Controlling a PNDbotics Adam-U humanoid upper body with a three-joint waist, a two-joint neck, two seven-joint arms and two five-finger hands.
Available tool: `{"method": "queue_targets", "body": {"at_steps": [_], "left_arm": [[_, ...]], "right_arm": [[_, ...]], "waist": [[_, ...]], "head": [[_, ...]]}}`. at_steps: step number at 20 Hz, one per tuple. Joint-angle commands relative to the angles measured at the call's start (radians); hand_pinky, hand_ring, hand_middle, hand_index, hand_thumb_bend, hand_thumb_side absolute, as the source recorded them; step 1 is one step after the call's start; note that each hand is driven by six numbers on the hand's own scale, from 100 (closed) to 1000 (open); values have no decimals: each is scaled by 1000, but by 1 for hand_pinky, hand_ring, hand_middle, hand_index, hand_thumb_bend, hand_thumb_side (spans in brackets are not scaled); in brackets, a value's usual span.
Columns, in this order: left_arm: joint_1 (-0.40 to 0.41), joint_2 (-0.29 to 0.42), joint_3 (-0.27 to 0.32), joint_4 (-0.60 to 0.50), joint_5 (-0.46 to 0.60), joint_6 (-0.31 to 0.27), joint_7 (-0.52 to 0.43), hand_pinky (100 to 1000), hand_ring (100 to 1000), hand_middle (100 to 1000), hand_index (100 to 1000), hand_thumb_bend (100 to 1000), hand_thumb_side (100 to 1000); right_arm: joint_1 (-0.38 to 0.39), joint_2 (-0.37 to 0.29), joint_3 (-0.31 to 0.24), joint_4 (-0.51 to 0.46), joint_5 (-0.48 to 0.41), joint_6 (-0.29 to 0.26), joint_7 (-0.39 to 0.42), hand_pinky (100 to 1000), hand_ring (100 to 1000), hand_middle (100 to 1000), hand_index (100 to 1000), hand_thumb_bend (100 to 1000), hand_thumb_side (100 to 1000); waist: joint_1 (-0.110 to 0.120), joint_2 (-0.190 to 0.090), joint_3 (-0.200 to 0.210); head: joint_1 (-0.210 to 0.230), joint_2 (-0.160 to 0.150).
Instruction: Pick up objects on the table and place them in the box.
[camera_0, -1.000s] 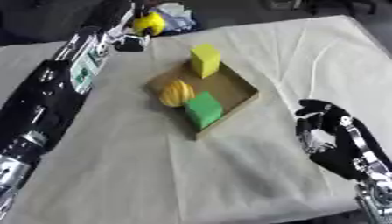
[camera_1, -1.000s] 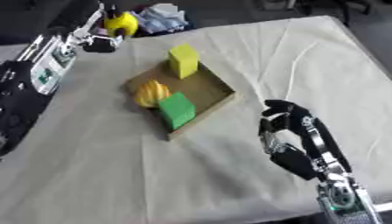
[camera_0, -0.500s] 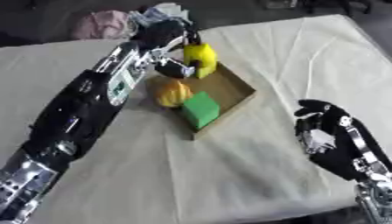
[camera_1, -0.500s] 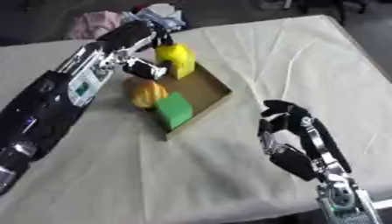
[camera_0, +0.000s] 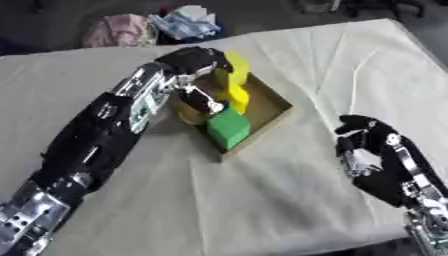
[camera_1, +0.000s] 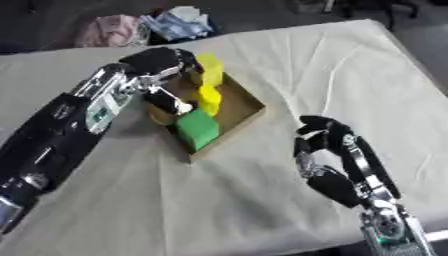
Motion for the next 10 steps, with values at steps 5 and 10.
{"method": "queue_targets", "body": {"at_steps": [5,10], "left_arm": [[54,183,88,-357,251,105,118,670,627,666,782,234,309],[219,289,203,-661,489,204,243,663,628,666,790,241,351]], "right_arm": [[-2,-16,-20,-11,4,1,-15,597,575,647,814,100,385],[4,-22,-34,-8,11,4,-31,597,576,649,818,100,391]], "waist": [[-4,-21,36],[-1,-26,76]], "head": [[-29,-5],[-44,0]]}}
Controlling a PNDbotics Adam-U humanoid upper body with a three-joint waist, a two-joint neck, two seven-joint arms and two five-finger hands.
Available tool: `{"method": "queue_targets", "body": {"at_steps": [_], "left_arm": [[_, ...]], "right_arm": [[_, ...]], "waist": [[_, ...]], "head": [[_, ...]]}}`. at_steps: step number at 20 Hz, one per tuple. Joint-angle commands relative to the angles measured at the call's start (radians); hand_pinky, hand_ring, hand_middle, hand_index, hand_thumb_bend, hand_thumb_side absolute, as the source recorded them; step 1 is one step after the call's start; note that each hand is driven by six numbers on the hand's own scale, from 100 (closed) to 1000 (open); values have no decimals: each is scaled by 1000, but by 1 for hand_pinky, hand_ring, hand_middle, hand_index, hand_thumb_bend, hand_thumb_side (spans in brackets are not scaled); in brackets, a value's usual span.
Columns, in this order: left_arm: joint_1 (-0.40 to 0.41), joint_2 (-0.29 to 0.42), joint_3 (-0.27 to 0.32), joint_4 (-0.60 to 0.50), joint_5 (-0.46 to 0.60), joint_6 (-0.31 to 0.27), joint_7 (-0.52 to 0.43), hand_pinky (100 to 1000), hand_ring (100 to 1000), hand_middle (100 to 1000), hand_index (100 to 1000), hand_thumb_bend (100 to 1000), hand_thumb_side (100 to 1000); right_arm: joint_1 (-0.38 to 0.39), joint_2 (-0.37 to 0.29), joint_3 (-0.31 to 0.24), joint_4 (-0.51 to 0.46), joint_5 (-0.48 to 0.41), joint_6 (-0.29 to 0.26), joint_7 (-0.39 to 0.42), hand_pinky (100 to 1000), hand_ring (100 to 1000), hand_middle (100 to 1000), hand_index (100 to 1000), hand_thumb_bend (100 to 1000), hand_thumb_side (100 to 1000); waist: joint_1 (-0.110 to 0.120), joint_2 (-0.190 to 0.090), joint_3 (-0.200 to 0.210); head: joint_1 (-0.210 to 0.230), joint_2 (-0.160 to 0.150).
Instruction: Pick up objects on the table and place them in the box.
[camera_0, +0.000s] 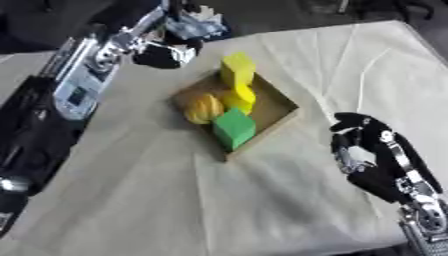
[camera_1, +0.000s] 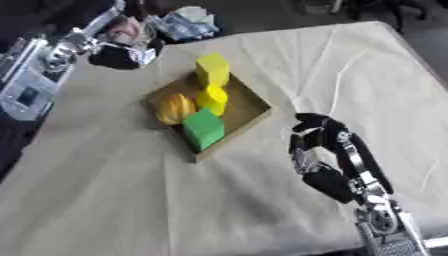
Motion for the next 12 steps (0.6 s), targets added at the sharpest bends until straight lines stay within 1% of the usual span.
{"method": "queue_targets", "body": {"at_steps": [1,3,4,5,7,8,9,10,12], "left_arm": [[72,72,89,-185,143,59,87,661,627,663,790,236,366],[153,78,132,-262,212,91,140,659,625,660,791,224,389],[195,75,151,-286,235,107,165,658,624,659,792,213,399],[232,68,165,-298,252,110,188,657,624,658,793,202,414],[310,35,188,-307,272,104,230,658,624,659,796,191,430],[343,16,196,-309,276,102,245,657,624,658,798,171,460],[377,-9,204,-309,279,103,259,657,624,658,798,171,460],[414,-40,212,-310,280,108,269,657,625,659,802,154,498],[470,-93,221,-310,271,117,269,661,632,668,810,152,536]], "right_arm": [[-4,-21,-15,-10,10,2,-14,597,577,649,820,100,393],[-3,-24,-20,-10,12,2,-19,597,577,650,824,100,396],[-3,-26,-23,-10,13,3,-23,597,577,650,827,100,400],[-2,-27,-26,-11,14,3,-27,597,577,651,828,100,402],[-2,-30,-34,-11,17,5,-35,597,577,651,831,100,404],[-2,-30,-37,-12,18,6,-39,596,578,652,833,100,409],[-4,-31,-40,-12,19,6,-44,596,578,652,833,100,409],[-7,-31,-43,-14,20,7,-47,597,578,652,835,100,413],[-11,-30,-50,-16,22,8,-55,596,578,652,837,100,415]], "waist": [[0,-26,14],[2,-26,30],[3,-25,40],[5,-25,48],[9,-23,66],[9,-21,74],[10,-19,82],[9,-16,90],[9,-10,100]], "head": [[-9,2],[-8,7],[-6,11],[-4,15],[0,26],[1,29],[2,30],[5,31],[10,31]]}}
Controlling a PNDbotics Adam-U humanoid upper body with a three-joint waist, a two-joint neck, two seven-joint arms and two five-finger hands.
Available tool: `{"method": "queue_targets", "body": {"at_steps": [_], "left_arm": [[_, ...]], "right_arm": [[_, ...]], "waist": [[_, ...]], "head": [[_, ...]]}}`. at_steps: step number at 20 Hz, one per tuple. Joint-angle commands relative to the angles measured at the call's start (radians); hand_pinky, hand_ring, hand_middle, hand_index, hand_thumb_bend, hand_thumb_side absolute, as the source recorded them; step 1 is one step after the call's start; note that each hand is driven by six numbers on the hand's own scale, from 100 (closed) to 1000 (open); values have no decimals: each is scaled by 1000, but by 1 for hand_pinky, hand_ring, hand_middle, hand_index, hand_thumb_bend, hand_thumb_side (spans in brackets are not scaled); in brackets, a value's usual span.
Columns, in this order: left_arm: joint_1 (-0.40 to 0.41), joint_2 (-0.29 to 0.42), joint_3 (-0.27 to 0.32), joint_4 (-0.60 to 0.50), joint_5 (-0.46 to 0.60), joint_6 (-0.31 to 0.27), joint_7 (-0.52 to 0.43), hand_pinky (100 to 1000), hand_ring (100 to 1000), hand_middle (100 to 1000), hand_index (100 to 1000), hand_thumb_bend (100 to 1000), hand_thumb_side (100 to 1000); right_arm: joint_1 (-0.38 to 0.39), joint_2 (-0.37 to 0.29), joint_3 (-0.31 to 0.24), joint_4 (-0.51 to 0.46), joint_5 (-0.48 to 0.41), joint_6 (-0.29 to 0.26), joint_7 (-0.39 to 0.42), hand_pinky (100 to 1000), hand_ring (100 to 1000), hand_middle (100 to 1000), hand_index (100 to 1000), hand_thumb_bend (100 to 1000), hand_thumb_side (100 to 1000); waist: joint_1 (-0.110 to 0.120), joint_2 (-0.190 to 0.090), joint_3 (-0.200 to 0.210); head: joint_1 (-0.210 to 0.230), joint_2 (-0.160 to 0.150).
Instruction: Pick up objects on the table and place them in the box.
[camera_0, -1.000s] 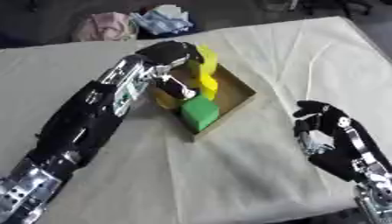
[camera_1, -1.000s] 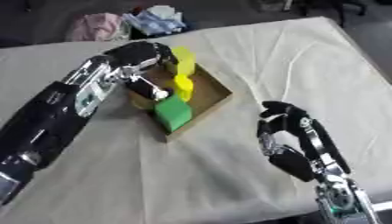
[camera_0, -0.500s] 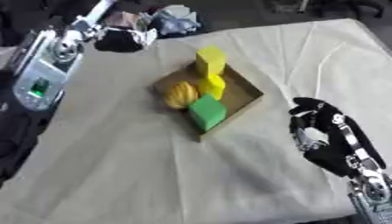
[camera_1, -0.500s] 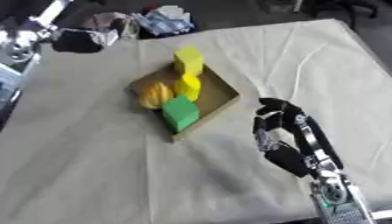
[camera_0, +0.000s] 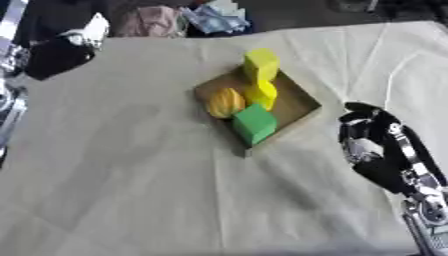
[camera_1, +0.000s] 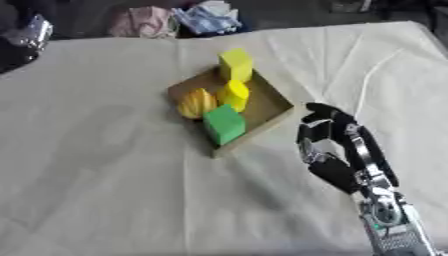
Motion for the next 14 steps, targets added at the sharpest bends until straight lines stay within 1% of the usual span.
{"method": "queue_targets", "body": {"at_steps": [1,4,9,11,14], "left_arm": [[42,-62,30,-20,-7,12,9,659,632,668,812,150,550],[94,-137,40,-20,-21,25,2,654,626,662,813,141,579],[144,-235,40,-7,-33,39,-7,649,620,655,812,136,617],[155,-260,37,1,-34,38,-9,647,617,653,811,138,628],[166,-276,31,13,-35,34,-14,646,616,651,811,138,636]], "right_arm": [[-13,-13,-18,-18,7,1,-16,596,578,652,838,100,415],[-13,-6,-29,-19,9,4,-29,596,578,652,840,100,415],[-9,7,-45,-20,12,8,-50,595,578,652,841,100,414],[-8,10,-49,-20,13,8,-57,595,578,653,842,100,414],[-6,14,-54,-20,15,11,-65,596,579,654,843,100,415]], "waist": [[7,-8,4],[5,0,11],[3,13,14],[3,16,12],[2,18,10]], "head": [[9,5],[16,5],[29,5],[34,5],[36,5]]}}
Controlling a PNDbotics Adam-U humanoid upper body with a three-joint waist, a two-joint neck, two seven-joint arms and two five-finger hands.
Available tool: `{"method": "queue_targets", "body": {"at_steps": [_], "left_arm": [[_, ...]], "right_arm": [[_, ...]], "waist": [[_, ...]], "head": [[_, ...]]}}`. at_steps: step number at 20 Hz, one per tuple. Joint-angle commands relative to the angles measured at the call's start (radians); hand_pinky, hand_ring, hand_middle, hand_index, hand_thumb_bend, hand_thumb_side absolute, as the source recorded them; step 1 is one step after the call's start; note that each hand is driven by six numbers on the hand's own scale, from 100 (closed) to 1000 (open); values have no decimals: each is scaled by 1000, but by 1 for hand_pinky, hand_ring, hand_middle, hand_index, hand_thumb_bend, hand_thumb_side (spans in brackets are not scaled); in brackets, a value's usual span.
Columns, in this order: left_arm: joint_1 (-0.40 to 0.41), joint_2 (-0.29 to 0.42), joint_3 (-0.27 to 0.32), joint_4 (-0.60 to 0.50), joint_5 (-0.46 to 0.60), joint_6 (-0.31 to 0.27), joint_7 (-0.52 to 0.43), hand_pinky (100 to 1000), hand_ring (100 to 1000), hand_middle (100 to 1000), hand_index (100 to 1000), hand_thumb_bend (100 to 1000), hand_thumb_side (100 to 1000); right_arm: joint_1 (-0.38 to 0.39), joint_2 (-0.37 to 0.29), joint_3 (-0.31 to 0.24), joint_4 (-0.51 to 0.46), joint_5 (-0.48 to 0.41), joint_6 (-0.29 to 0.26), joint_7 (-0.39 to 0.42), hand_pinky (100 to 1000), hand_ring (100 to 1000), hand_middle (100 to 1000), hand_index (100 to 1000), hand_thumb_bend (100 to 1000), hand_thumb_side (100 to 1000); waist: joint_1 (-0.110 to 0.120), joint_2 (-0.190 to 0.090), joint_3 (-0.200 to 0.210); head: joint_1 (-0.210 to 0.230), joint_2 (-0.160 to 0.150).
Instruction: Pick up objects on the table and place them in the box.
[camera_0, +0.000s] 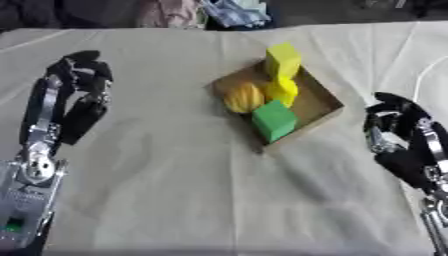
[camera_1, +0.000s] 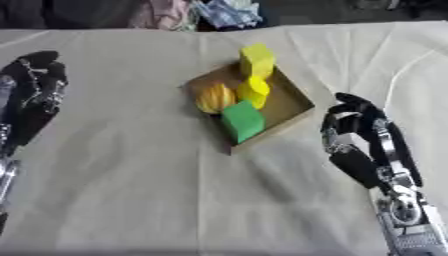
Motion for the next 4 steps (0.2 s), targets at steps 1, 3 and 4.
{"method": "queue_targets", "body": {"at_steps": [1,3,4], "left_arm": [[3,-7,2,0,-8,-3,-5,646,615,651,811,137,637],[5,-14,-3,6,-4,-6,-4,644,613,648,811,134,641],[5,-18,-6,9,2,-8,-3,644,613,648,811,134,644]], "right_arm": [[-5,-3,-12,-19,7,0,-13,596,580,654,844,100,415],[-6,-3,-14,-20,8,1,-17,596,581,658,845,100,421],[-6,-2,-17,-20,9,2,-20,596,581,657,845,100,416]], "waist": [[2,2,-1],[2,2,-3],[1,2,-4]], "head": [[5,5],[5,5],[5,5]]}}
